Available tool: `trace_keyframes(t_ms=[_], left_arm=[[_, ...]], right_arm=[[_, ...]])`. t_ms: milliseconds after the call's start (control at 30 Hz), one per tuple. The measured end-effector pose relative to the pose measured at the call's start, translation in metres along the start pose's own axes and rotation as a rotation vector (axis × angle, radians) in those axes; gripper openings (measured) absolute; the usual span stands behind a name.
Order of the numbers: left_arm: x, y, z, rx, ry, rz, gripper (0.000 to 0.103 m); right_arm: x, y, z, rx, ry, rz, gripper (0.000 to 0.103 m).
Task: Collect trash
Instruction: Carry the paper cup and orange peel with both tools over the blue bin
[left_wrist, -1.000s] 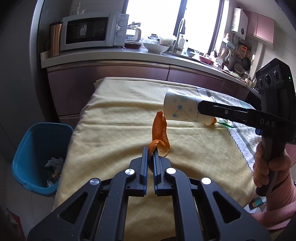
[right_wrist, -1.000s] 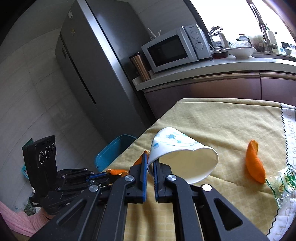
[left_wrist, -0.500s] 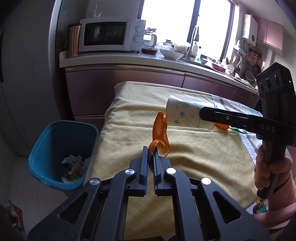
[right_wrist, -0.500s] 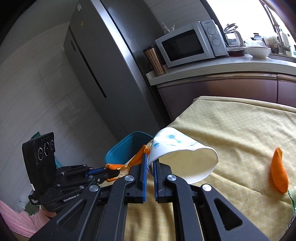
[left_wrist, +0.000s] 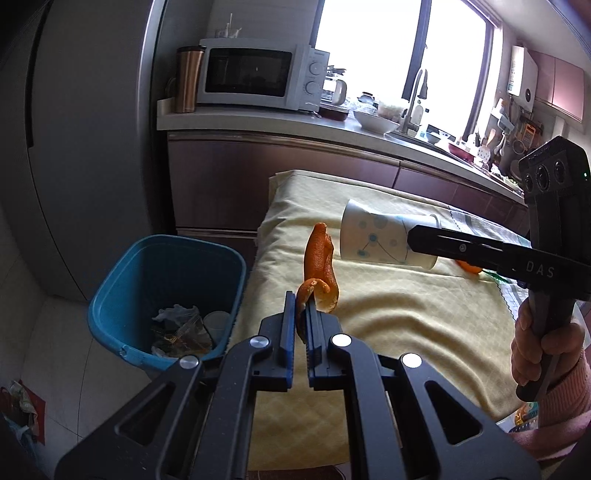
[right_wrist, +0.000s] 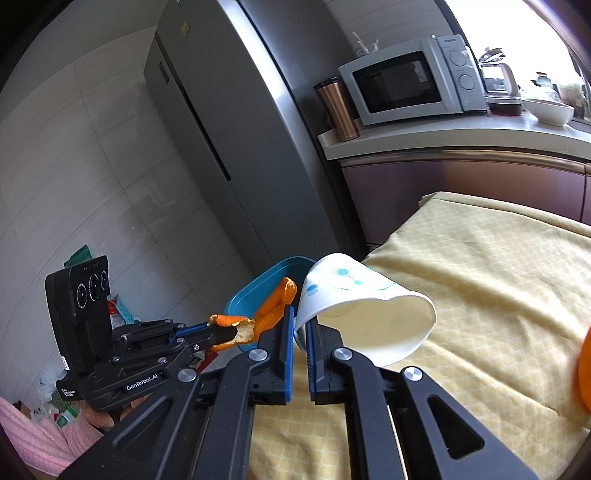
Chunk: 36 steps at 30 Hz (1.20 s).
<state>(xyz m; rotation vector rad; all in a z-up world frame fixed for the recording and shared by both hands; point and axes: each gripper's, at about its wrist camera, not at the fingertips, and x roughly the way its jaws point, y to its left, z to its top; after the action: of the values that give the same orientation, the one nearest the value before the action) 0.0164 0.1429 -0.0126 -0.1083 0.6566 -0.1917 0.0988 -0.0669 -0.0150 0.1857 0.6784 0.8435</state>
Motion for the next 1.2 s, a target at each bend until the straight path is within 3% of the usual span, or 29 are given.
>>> trace_keyframes(t_ms=[1200], left_arm=[[-0.001,0.072,-0.001,-0.131,0.002,0.141,0.005]], right_arm=[[0.086,0.055,0.019,-0.127,0.149,0.055,0.005]])
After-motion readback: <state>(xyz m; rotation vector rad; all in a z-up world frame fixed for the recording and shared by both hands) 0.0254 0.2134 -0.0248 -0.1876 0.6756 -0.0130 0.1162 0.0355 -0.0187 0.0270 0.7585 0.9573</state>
